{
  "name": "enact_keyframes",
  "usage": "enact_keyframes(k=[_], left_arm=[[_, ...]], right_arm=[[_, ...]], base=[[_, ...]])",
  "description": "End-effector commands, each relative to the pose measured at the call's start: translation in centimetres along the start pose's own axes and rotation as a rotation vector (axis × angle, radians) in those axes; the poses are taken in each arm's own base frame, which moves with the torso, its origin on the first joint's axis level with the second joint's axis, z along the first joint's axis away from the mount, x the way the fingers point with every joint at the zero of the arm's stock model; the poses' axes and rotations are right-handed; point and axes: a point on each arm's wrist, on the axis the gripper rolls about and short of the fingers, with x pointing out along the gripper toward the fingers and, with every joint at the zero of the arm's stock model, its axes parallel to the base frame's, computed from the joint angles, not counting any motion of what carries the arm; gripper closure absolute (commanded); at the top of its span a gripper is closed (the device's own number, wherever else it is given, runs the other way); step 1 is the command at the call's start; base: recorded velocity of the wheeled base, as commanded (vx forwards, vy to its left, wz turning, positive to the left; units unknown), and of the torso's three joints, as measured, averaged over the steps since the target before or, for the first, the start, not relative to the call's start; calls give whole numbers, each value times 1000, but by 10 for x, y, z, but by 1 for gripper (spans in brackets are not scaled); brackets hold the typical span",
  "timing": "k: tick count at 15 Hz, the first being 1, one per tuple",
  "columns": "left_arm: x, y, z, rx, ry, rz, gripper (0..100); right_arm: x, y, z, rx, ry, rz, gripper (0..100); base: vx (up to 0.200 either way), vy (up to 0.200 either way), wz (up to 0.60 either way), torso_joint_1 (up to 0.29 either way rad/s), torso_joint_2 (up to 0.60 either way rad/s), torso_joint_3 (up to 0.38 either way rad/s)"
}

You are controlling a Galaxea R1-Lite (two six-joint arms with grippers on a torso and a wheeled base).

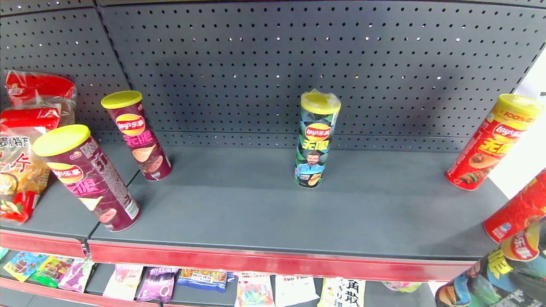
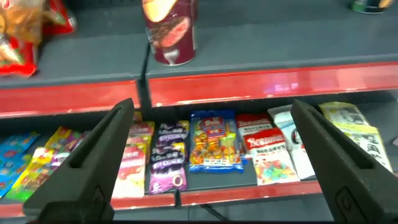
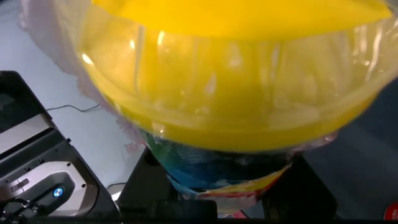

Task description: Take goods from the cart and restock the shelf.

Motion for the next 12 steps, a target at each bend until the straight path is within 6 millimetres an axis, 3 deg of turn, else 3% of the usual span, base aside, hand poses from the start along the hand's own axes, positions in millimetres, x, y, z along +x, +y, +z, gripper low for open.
enact_keyframes(k=[1,2,3,4,5,6,7,12], left_arm=[[26,7,110,-124,13,-107,0],[45,9,142,-126,23,-202,0],[62,9,154,-87,54,-303,0],[101,5,165,21,117,-492,0],[101,5,165,21,117,-492,0],[171,-8,184,38,200,-654,0],[198,-23,190,36,220,-738,0],[281,-97,171,57,280,-1017,0]], right_arm=[[2,-1,3,3,3,2,100],[2,-2,4,7,3,2,100],[3,-2,3,12,7,3,100],[4,-2,3,27,10,11,100],[4,-2,3,27,10,11,100],[4,-2,3,51,10,16,100],[5,-3,3,60,9,15,100],[6,-4,5,84,8,3,100]], base=[[0,0,0,0,0,0],[0,0,0,0,0,0],[0,0,0,0,0,0],[0,0,0,0,0,0],[0,0,0,0,0,0],[0,0,0,0,0,0],[0,0,0,0,0,0],[0,0,0,0,0,0]])
